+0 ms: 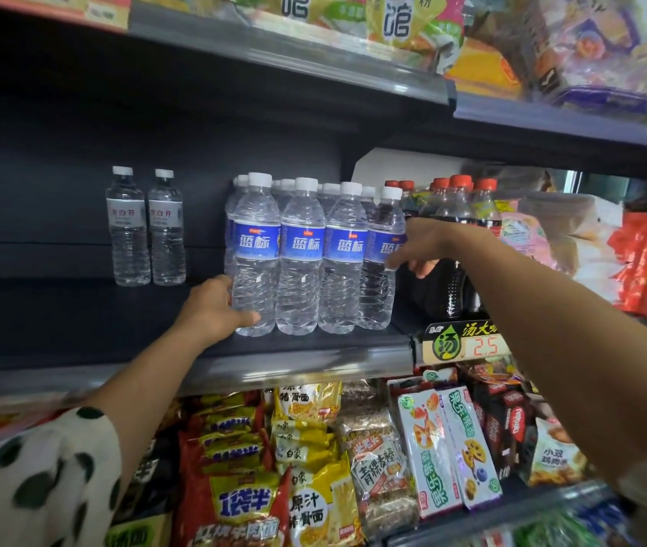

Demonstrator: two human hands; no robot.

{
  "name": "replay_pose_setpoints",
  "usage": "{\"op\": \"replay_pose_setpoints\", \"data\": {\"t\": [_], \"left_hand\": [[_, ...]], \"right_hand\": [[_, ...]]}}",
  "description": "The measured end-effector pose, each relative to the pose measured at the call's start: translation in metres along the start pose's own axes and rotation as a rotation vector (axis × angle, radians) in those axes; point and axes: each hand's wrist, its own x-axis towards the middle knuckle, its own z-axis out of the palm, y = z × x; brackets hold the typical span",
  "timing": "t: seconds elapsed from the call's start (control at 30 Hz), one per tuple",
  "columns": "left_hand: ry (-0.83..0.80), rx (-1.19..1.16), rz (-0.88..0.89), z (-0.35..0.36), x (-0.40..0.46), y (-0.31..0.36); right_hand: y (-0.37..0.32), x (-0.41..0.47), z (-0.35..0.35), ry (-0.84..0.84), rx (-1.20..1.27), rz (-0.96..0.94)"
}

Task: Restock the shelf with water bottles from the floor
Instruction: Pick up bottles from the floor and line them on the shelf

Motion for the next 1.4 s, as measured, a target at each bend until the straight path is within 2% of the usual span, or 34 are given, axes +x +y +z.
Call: {"op": "replay_pose_setpoints", "data": {"t": [0.13, 0.3, 0.4, 0.67, 0.87, 1.07, 1.23, 1.33, 1.4], "left_hand": [[-0.024, 0.112, 0.043, -0.012, -0.012, 0.009], [0.126, 0.254, 0.236, -0.030, -0.049, 0.010], [0.031, 0.276, 0.324, -0.032, -0.087, 0.002], [-0.312, 0.429, 0.407, 0.002, -0.192, -0.068], [-0.567, 0.445, 0.331, 0.046, -0.250, -0.148], [-0.808, 0.468, 0.162, 0.121, -0.323, -0.261], [-0.876, 0.484, 0.035, 0.198, -0.384, -0.382], [-0.928, 0.477, -0.060, 0.235, -0.418, -0.449], [-0.953, 0.480, -0.064, 0.260, -0.437, -0.494]], "right_hand": [[-0.009, -0.023, 0.000, 0.093, -0.124, 0.020], [-0.047, -0.093, 0.038, 0.254, -0.376, -0.022], [-0.080, -0.145, 0.088, 0.252, -0.408, -0.076], [-0.105, -0.236, 0.235, 0.048, -0.415, -0.132], [-0.088, -0.270, 0.341, -0.165, -0.347, -0.124], [-0.042, -0.295, 0.506, -0.439, -0.236, -0.091], [0.005, -0.316, 0.655, -0.673, -0.182, -0.042], [0.032, -0.330, 0.745, -0.744, -0.143, -0.009], [0.050, -0.338, 0.803, -0.770, -0.117, 0.007]]}}
